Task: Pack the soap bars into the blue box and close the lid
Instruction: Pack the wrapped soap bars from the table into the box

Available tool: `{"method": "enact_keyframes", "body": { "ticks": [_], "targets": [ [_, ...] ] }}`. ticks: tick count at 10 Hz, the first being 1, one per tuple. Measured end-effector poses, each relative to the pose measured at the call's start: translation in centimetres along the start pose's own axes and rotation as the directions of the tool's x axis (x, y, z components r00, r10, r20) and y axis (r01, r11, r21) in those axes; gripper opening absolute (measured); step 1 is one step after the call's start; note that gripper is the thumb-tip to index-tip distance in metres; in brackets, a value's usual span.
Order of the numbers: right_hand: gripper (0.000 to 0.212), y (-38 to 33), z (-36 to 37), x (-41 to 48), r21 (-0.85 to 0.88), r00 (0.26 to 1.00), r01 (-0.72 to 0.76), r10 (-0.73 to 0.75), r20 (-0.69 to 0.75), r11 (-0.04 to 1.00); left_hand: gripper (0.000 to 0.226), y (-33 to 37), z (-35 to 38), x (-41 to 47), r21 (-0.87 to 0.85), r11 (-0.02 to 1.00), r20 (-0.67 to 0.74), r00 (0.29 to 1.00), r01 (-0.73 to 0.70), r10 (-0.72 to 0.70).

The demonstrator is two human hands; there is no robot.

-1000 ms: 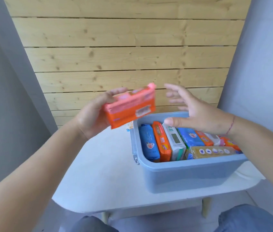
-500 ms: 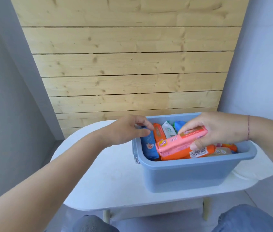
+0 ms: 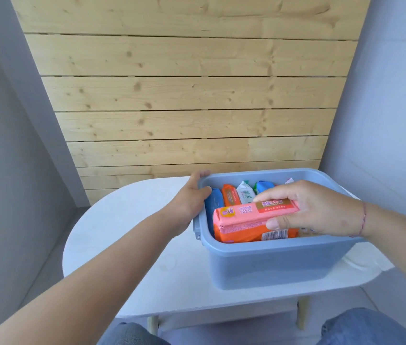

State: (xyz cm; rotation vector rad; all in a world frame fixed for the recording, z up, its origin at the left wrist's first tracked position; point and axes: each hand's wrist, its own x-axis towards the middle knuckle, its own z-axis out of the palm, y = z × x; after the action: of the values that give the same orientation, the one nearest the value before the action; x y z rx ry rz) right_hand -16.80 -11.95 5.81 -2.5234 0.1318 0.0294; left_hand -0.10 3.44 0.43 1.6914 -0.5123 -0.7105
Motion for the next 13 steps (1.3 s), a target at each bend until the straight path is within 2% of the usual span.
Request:
{"method": "enact_keyframes", "body": {
  "ticks": [1, 2, 3, 4, 5, 6, 7, 8, 9, 10, 11, 12, 13],
  "targets": [
    [0.032, -0.2, 1.2, -0.1, -0.099, 0.999, 0.009, -0.004, 0.054, 0.995, 0.038, -0.2, 0.3, 0.2, -0.058, 0.998, -0.042, 0.999, 0.002, -0.005],
    [0.034, -0.6, 2.4, 0.4, -0.247, 0.985, 0.057, -0.014, 0.171, 0.967, 0.038, -0.3, 0.2, 0.5, -0.060, 0.998, -0.039, 0.999, 0.008, -0.011],
    [0.046, -0.3, 2.1, 1.0, -0.363, 0.955, -0.015, 0.120, 0.269, 0.932, 0.038, -0.3, 0.0, 0.6, -0.063, 0.998, -0.022, 1.000, 0.014, -0.015],
    [0.067, -0.1, 1.7, 0.9, -0.263, 0.893, -0.045, 0.157, 0.422, 0.964, 0.033, -0.6, -0.9, 0.9, -0.129, 0.992, 0.020, 1.000, 0.006, -0.003],
    [0.040, -0.2, 1.7, 0.8, -0.121, 0.945, -0.041, 0.078, 0.319, 0.992, 0.036, -1.6, -2.8, 2.5, -0.078, 0.997, -0.040, 0.999, -0.009, 0.006],
    [0.024, -0.6, 1.8, 1.4, -0.152, 0.979, -0.007, 0.037, 0.199, 0.988, 0.039, -2.7, -4.4, 4.1, -0.104, 0.994, -0.120, 0.991, 0.042, -0.055],
    [0.010, -1.0, 2.1, 2.4, -0.206, 0.978, 0.000, 0.043, 0.204, 0.979, 0.039, -3.3, -5.0, 5.5, -0.098, 0.992, -0.123, 0.988, 0.078, -0.090],
    [0.011, -1.0, 2.4, 3.3, -0.219, 0.979, -0.008, 0.052, 0.198, 0.976, 0.035, -3.6, -4.9, 7.4, -0.042, 0.994, -0.136, 0.985, 0.098, -0.102],
    [0.011, -0.2, 2.5, 3.8, -0.149, 0.984, -0.037, 0.062, 0.170, 0.988, 0.029, -3.8, -4.2, 9.6, 0.083, 0.993, -0.145, 0.987, 0.079, -0.066],
    [0.015, 1.0, 2.8, 3.6, 0.058, 0.988, -0.039, 0.030, 0.152, 0.998, 0.044, -4.8, -3.3, 11.7, 0.224, 0.972, -0.124, 0.992, 0.066, -0.039],
    [0.022, 2.0, 2.5, 3.5, 0.317, 0.989, -0.027, -0.020, 0.144, 0.948, 0.051, -6.9, -3.0, 16.2, 0.364, 0.924, -0.102, 0.991, 0.113, -0.081],
    [0.025, 2.6, 1.7, 3.5, 0.596, 0.990, -0.018, -0.068, 0.122, 0.802, 0.042, -7.4, -2.9, 18.1, 0.485, 0.857, -0.165, 0.981, 0.175, -0.107],
    [0.024, 3.5, 1.3, 3.8, 0.782, 0.999, -0.032, 0.011, 0.032, 0.622, 0.046, -6.5, -2.1, 17.4, 0.489, 0.865, -0.116, 0.991, 0.113, -0.064]
  ]
}}
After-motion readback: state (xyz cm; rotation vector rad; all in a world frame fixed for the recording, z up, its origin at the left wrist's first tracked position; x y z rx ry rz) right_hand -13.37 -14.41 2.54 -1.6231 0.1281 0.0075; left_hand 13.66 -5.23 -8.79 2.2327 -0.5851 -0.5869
